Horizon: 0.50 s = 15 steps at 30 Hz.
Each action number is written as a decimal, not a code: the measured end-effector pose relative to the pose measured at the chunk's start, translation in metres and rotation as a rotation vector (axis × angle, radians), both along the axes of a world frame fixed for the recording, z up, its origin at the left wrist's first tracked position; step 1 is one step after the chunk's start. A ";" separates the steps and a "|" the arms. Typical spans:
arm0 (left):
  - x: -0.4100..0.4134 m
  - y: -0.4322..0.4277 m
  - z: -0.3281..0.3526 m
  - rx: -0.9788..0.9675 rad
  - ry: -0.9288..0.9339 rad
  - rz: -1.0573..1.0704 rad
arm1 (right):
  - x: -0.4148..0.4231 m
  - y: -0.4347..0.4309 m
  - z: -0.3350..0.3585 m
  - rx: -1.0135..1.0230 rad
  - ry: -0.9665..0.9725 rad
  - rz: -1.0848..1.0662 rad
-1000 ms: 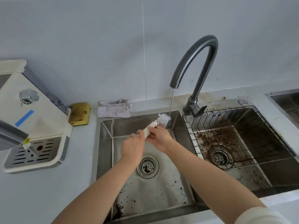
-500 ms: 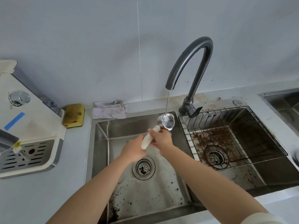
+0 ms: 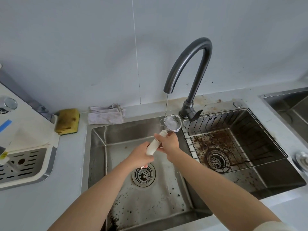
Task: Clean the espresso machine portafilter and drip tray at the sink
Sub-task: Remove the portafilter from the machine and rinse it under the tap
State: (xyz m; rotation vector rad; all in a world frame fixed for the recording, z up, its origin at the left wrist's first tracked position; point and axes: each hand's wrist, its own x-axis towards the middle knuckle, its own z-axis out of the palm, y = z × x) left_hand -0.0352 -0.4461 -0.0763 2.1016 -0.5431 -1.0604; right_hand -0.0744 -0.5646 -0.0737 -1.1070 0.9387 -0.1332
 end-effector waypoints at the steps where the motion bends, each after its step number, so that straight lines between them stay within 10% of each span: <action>1: 0.000 0.000 -0.001 -0.014 0.015 -0.003 | 0.000 0.000 0.000 -0.008 -0.002 -0.001; 15: -0.014 0.019 -0.011 -0.083 0.227 0.010 | -0.008 0.012 -0.009 -0.155 0.096 0.108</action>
